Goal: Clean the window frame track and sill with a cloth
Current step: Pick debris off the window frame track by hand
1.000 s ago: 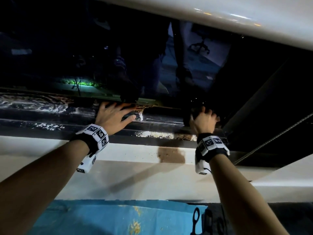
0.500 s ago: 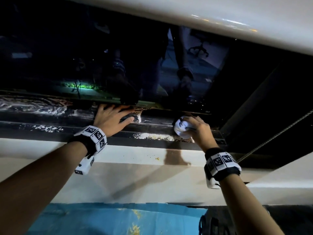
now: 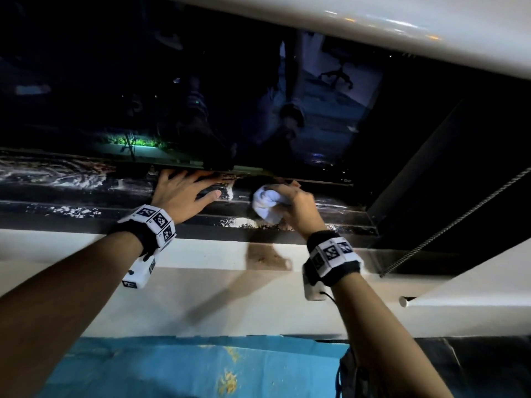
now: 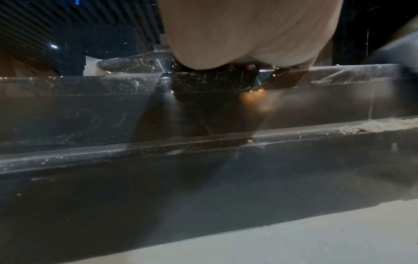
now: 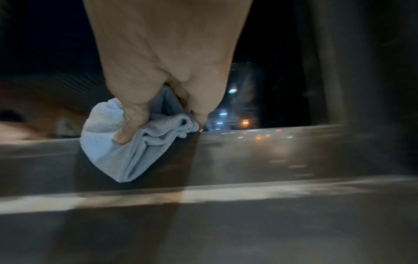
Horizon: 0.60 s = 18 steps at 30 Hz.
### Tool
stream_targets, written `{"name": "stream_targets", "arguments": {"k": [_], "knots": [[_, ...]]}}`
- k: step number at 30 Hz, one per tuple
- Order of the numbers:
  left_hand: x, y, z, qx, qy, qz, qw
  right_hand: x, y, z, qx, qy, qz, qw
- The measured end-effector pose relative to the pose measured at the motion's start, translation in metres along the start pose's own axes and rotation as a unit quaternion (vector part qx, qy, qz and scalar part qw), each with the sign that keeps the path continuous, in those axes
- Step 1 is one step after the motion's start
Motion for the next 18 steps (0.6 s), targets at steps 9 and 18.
{"name": "stream_targets", "arguments": {"k": [9, 18], "knots": [[0.001, 0.001, 0.000, 0.001, -0.005, -0.002, 1.000, -0.048, 0.078, 0.075, -0.058, -0.067, 0.057, 0.994], [0.002, 0.000, 0.001, 0.008, -0.001, 0.000, 1.000, -0.079, 0.056, 0.083, -0.076, -0.166, 0.209, 0.961]]}}
Point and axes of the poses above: each hand's wrist, its own x-axis towards the middle knuckle, its own y-axis out of the back of the hand, z = x × y, the point moved 9 cm from there along x, towards the middle knuckle, and after that the axes turned 7 degrees about -z, right-handed, at the moved point
